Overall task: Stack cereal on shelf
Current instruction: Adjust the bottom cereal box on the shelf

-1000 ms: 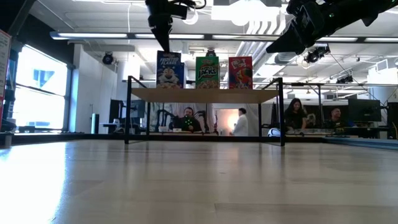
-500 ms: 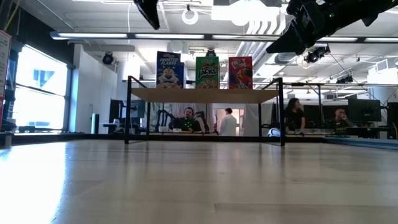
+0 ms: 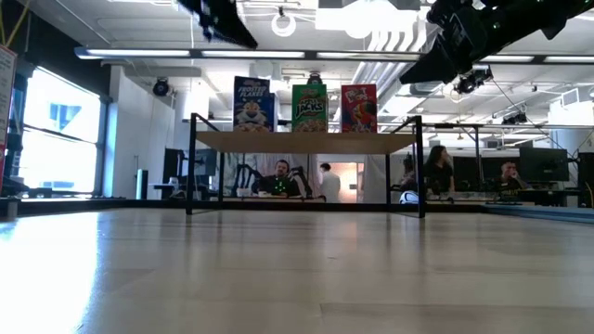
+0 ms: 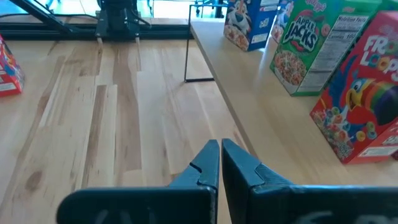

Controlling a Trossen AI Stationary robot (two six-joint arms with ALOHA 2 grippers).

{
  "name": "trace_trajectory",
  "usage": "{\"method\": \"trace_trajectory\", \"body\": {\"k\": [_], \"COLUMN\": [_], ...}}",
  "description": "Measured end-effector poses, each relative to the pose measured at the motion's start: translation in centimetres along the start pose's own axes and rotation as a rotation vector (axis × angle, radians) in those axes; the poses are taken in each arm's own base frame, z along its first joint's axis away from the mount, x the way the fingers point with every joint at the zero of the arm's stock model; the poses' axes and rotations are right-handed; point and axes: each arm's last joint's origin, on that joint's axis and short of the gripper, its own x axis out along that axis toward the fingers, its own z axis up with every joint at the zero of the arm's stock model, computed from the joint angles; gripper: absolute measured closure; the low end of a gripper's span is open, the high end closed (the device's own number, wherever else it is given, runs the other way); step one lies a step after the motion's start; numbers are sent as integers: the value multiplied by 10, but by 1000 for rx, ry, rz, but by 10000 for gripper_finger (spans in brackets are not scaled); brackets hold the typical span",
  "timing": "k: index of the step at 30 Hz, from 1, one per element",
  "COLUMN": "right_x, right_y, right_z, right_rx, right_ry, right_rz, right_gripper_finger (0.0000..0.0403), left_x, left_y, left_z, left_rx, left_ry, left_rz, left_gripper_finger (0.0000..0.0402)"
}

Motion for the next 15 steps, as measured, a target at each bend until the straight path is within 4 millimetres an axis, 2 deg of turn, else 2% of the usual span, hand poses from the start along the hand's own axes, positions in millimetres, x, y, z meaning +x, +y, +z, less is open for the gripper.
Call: {"method": "trace_trajectory", "body": {"k": [3, 7, 15], "right_x": [0, 0, 0], "right_y": [0, 0, 0], "right_z": [0, 2, 2], "right_rx": [3, 5, 28], "right_ry": [0, -16, -22], "right_rz": [0, -2, -6], "right_gripper_finger": [402, 402, 402], "left_x": [18, 39, 61], "left_y": [-5, -3, 20], "left_z": [-30, -59, -81], "left_rx": [-24, -54, -103], "left_ry": [-82, -146, -54], "left_rz": [15, 59, 140], "left_gripper_finger": [392, 393, 401]}}
